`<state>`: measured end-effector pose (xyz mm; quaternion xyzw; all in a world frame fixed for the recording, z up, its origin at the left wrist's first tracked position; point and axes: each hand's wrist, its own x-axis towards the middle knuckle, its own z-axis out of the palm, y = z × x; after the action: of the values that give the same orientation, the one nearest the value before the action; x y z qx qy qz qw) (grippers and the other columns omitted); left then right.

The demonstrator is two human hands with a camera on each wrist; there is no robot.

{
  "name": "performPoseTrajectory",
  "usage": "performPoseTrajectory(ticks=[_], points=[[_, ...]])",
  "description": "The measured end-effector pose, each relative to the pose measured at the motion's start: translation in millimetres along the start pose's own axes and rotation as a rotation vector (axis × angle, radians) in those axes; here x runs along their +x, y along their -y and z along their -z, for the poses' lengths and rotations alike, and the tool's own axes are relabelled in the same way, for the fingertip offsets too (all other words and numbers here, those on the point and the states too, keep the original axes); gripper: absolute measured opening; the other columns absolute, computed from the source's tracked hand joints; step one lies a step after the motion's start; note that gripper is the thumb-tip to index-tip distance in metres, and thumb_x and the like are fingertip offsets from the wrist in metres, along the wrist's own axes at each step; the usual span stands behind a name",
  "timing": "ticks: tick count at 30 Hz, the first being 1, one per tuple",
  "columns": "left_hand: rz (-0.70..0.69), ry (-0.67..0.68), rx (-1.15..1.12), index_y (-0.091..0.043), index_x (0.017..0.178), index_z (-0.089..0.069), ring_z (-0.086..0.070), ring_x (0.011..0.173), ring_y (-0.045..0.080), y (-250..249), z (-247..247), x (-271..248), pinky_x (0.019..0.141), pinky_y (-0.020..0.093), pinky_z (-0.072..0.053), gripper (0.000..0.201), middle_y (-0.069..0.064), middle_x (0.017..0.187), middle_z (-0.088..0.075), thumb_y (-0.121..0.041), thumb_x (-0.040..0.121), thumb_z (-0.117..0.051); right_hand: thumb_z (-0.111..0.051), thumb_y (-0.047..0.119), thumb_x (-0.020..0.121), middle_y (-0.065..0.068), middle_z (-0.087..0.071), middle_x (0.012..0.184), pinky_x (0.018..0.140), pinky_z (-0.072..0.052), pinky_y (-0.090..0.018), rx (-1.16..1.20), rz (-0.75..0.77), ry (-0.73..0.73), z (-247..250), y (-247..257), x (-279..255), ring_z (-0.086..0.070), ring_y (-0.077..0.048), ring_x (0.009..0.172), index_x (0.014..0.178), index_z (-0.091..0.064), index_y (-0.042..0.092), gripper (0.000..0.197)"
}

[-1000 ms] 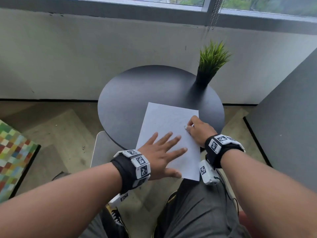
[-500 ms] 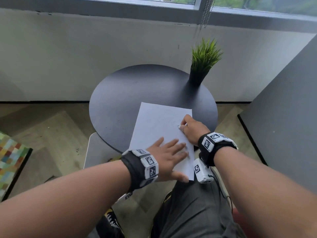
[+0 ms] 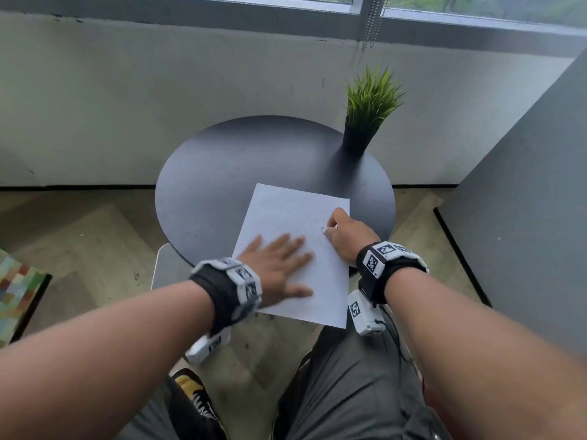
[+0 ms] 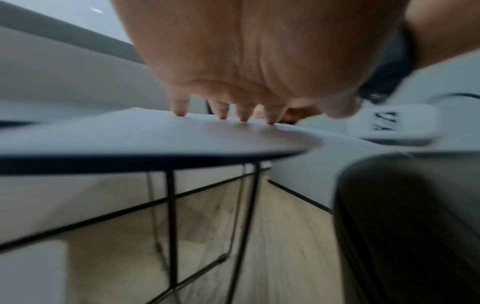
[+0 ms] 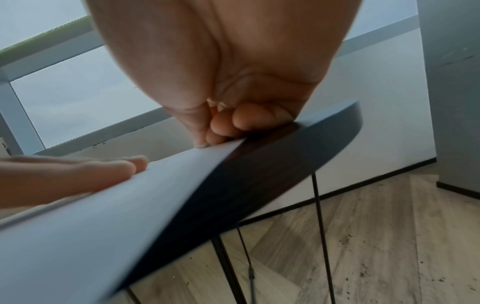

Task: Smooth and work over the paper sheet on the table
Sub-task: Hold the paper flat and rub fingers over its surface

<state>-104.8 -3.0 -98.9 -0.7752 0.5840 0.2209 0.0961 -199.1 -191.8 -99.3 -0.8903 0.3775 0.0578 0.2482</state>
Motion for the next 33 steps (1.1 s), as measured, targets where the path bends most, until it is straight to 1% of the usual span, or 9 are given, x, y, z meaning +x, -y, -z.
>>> performPoseTrajectory(ticks=[4,9,12,15,18,20,23,28,33], points=[[0.300,-0.023,-0.115,-0.031,0.161,0.000,0.006,0.156,0.016,46.2,19.7,4.1,0.123,0.055,-0.008,0.086,-0.008,0.169,0.013,-0.075,0.094,-0.032,-0.045,0.041,0.092,0.000,-0.062,0.094,0.077,-0.046,-0.038,0.015,0.009,-0.002,0.0,0.0,2.7,-0.058,-0.029,0.087,0.094,-0.044,0.028,0.013],[0.284,-0.039,-0.056,-0.029,0.159,-0.019,-0.015,0.153,0.021,49.6,27.4,-3.9,0.118,0.051,-0.027,0.091,-0.001,0.168,-0.011,-0.076,0.087,-0.051,-0.057,0.039,0.088,0.004,-0.061,0.084,0.077,-0.049,-0.037,0.245,0.014,0.013,1.6,-9.7,8.0,-0.059,-0.021,0.079,0.090,-0.051,0.030,0.011],[0.300,-0.018,0.065,-0.027,0.140,-0.043,-0.045,0.132,0.026,47.4,37.8,-8.9,0.100,0.045,-0.043,0.085,0.000,0.143,-0.043,-0.080,0.077,-0.060,-0.062,0.022,0.090,0.000,-0.057,0.069,0.061,-0.045,-0.031,0.402,0.057,0.005,4.1,-12.0,7.9,-0.053,-0.015,0.059,0.089,-0.055,0.024,0.008],[0.331,0.020,0.122,-0.023,0.130,-0.048,-0.055,0.118,0.031,43.2,54.3,-8.9,0.087,0.042,-0.045,0.079,0.004,0.128,-0.049,-0.077,0.075,-0.066,-0.064,0.016,0.090,0.000,-0.059,0.066,0.057,-0.044,-0.028,0.390,0.093,0.036,5.5,-8.5,6.3,-0.050,-0.012,0.053,0.088,-0.058,0.017,0.006],[0.251,-0.031,0.106,-0.029,0.144,-0.038,-0.042,0.135,0.031,33.1,63.8,4.5,0.097,0.047,-0.044,0.089,0.005,0.147,-0.039,-0.074,0.074,-0.070,-0.067,0.024,0.086,0.003,-0.064,0.070,0.069,-0.050,-0.037,0.318,0.101,0.026,3.4,-7.9,7.4,-0.056,-0.013,0.060,0.081,-0.058,0.023,0.010],[0.156,-0.012,0.076,-0.036,0.157,-0.019,-0.016,0.152,0.028,26.1,60.8,15.1,0.115,0.056,-0.029,0.109,0.004,0.166,-0.014,-0.075,0.071,-0.072,-0.067,0.029,0.085,0.005,-0.064,0.075,0.074,-0.050,-0.036,0.243,0.107,0.018,2.7,-6.4,6.4,-0.058,-0.015,0.069,0.083,-0.059,0.025,0.009],[0.139,0.059,0.006,-0.040,0.160,0.002,0.007,0.156,0.026,24.0,45.1,24.2,0.121,0.062,-0.013,0.128,0.000,0.169,0.013,-0.080,0.064,-0.073,-0.064,0.029,0.086,0.004,-0.062,0.083,0.072,-0.043,-0.030,0.134,0.096,0.008,4.5,-1.0,4.8,-0.058,-0.018,0.082,0.094,-0.057,0.022,0.013],[0.151,0.058,-0.003,-0.046,0.158,0.002,0.007,0.154,0.031,25.0,34.0,27.7,0.118,0.066,-0.018,0.130,0.002,0.169,0.012,-0.083,0.058,-0.073,-0.058,0.028,0.089,-0.003,-0.062,0.092,0.075,-0.048,-0.034,-0.040,0.149,-0.018,2.3,17.8,-7.9,-0.056,-0.026,0.087,0.093,-0.054,0.018,0.012],[0.159,0.058,0.007,-0.047,0.157,0.004,0.008,0.153,0.034,24.8,33.1,31.0,0.115,0.069,-0.021,0.133,0.002,0.168,0.014,-0.084,0.056,-0.074,-0.061,0.031,0.089,0.006,-0.059,0.084,0.061,-0.040,-0.024,-0.202,0.418,0.216,3.7,34.5,-28.0,-0.055,-0.017,0.080,0.091,-0.058,0.021,0.011]])
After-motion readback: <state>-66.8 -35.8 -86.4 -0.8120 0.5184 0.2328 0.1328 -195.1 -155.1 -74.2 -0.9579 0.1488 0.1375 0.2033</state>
